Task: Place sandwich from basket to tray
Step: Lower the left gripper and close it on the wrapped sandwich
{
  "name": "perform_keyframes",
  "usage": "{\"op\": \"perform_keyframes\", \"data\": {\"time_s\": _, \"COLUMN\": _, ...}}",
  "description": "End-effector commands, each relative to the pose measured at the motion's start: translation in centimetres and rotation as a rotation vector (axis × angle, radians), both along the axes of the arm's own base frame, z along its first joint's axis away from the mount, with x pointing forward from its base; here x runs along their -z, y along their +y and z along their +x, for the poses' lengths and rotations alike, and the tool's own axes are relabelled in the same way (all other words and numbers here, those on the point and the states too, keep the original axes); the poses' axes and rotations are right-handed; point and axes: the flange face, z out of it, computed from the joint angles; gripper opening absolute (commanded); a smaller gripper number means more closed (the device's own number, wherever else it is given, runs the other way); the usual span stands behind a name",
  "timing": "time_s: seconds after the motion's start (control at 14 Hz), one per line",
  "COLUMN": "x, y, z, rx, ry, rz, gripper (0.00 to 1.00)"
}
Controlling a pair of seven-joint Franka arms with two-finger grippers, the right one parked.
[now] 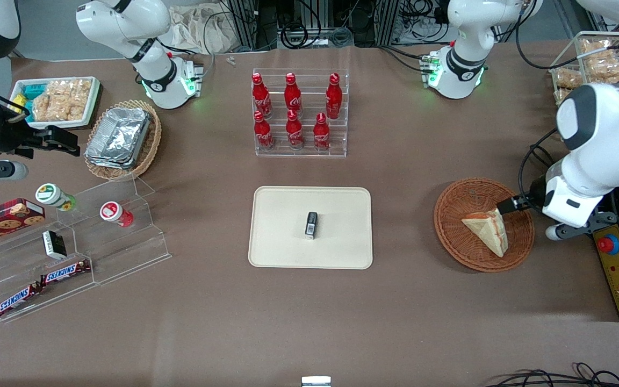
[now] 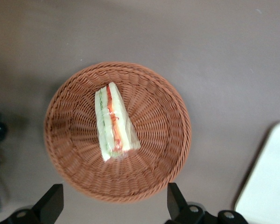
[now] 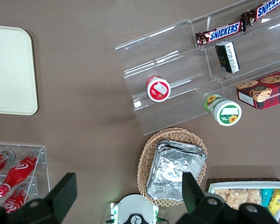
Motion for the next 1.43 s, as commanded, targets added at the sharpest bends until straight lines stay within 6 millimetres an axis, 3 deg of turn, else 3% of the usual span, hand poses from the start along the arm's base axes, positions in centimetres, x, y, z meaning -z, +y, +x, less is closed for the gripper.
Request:
{"op": "perform_keyframes", "data": {"time_s": 0.0, "x": 3.1, "y": -0.1, "z": -1.2, "rx": -0.165, "ry": -0.021, "rz": 0.003, "gripper": 1.0}}
{"op": "perform_keyframes", "data": {"time_s": 0.29, "x": 8.5, "y": 2.0, "z": -0.3, "rx": -0.265, "ry": -0.011, "rz": 0.008, "gripper": 1.0}}
{"op": "perform_keyframes", "data": {"time_s": 0.5, "x": 10.6, "y": 2.8, "z": -0.1, "rx": -0.3, "ry": -0.012, "rz": -0.001, "gripper": 1.0}}
{"op": "perform_keyframes", "data": {"time_s": 1.36, "x": 16.3, "y": 2.6, "z": -0.4, "rx": -0.455, "ry": 0.051, "rz": -0.017, "gripper": 1.0}}
